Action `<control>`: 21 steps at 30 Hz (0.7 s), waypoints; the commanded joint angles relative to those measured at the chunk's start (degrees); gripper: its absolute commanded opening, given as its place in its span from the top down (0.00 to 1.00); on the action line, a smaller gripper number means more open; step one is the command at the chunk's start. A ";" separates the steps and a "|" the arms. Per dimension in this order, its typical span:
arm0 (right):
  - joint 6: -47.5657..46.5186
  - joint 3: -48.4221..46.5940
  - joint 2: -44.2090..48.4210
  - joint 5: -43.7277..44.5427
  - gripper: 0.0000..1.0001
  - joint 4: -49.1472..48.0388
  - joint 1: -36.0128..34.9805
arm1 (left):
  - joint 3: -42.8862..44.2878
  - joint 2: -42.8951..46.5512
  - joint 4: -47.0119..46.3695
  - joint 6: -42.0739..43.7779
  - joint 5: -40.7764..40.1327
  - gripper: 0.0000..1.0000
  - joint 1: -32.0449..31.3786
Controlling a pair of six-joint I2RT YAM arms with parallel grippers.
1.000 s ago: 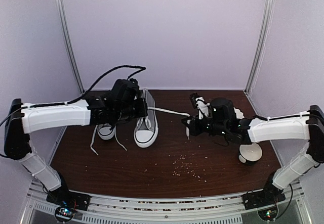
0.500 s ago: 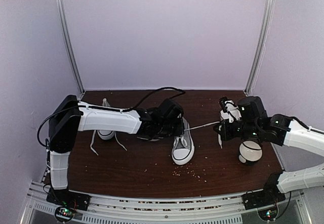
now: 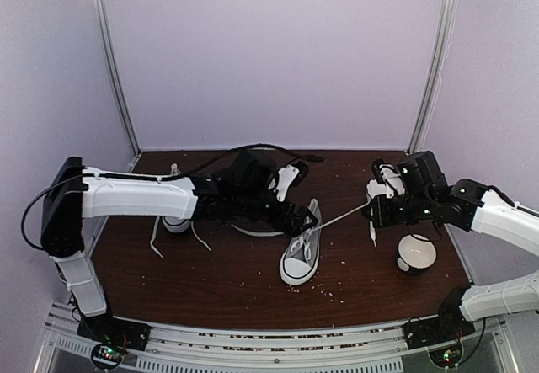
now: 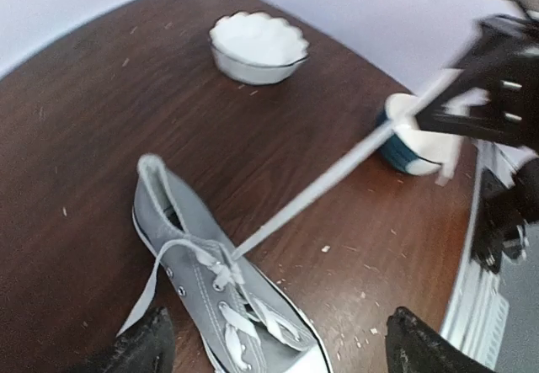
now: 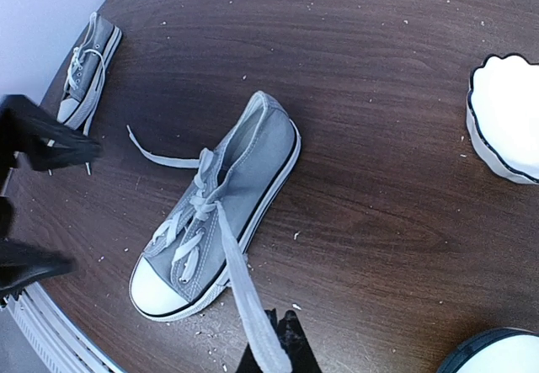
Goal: Tie the shoes
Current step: Place the shoe at the center of the board, then adjust the shoe at the center of the board.
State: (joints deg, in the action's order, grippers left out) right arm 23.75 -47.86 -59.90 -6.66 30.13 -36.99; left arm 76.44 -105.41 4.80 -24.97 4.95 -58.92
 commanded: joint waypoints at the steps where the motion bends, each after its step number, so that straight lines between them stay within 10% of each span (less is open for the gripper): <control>1: -0.29 -1.39 -2.13 -1.80 1.00 -1.44 0.86 | -1.68 10.09 14.08 32.52 15.83 0.12 4.93; 8: 0.62 -4.66 -14.73 -2.81 1.00 -3.91 0.96 | -1.44 2.85 30.90 36.64 7.54 0.02 22.68; 21: 1.83 -13.04 -37.24 -7.60 1.00 -7.32 0.96 | 11.24 -14.83 38.36 54.16 -2.39 0.04 21.27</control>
State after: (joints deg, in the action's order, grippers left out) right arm 24.40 -58.22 -93.34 -12.29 24.51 -36.23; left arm 83.24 -117.43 42.50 23.49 7.14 -36.69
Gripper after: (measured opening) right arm 0.007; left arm 0.963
